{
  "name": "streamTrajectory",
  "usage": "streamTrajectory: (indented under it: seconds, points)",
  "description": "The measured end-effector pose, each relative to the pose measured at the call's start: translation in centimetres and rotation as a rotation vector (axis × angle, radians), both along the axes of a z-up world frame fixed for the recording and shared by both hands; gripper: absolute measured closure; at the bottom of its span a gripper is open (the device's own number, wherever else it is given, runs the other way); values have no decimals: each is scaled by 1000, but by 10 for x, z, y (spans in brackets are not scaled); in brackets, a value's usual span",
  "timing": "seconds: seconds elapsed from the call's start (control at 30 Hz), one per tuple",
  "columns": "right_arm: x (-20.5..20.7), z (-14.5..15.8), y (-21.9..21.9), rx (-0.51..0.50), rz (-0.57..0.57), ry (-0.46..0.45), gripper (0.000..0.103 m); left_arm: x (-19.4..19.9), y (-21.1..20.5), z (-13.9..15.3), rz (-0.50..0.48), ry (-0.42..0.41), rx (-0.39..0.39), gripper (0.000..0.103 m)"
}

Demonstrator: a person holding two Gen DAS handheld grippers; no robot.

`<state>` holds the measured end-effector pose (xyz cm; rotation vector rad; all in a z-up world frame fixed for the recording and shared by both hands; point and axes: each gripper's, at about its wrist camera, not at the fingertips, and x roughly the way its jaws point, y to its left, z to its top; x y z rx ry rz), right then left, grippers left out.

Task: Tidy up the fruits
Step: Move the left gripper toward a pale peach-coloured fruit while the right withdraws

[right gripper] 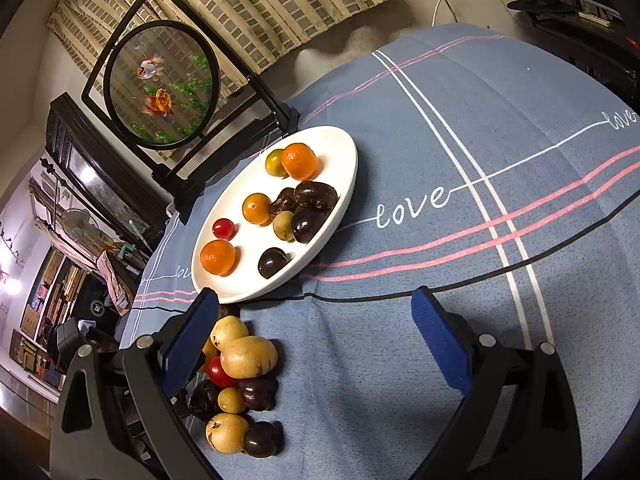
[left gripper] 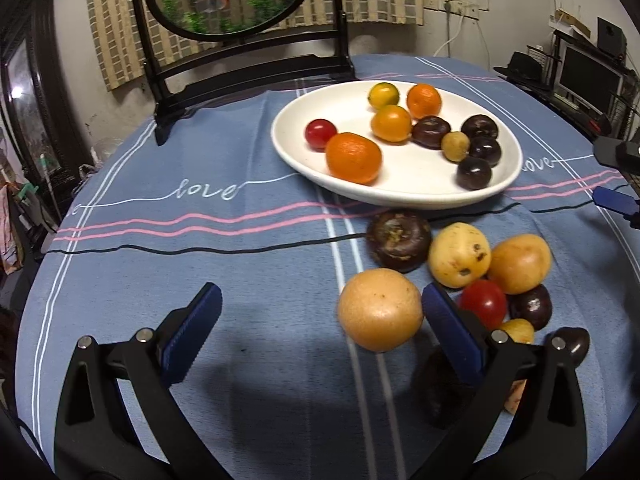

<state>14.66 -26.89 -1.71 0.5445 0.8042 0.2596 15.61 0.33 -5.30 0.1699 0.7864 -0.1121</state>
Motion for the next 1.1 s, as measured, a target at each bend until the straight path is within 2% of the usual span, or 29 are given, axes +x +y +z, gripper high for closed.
streamTrajectory:
  seconds: [0.6,0.73,0.93,1.1]
  points:
    - [0,-2,1,-8,1,4,6,1,-3,-1,-4,1,16,2]
    - [0,-3,1,-9,0,7,6,1,-2,-1,-28,12,-24,3]
    - [0,-3,1,-12,-3,9,6,5,8,-2,-4,31,-69,3]
    - [0,-2,1,-10,0,5,6,7,16,0,42,11,-54,2]
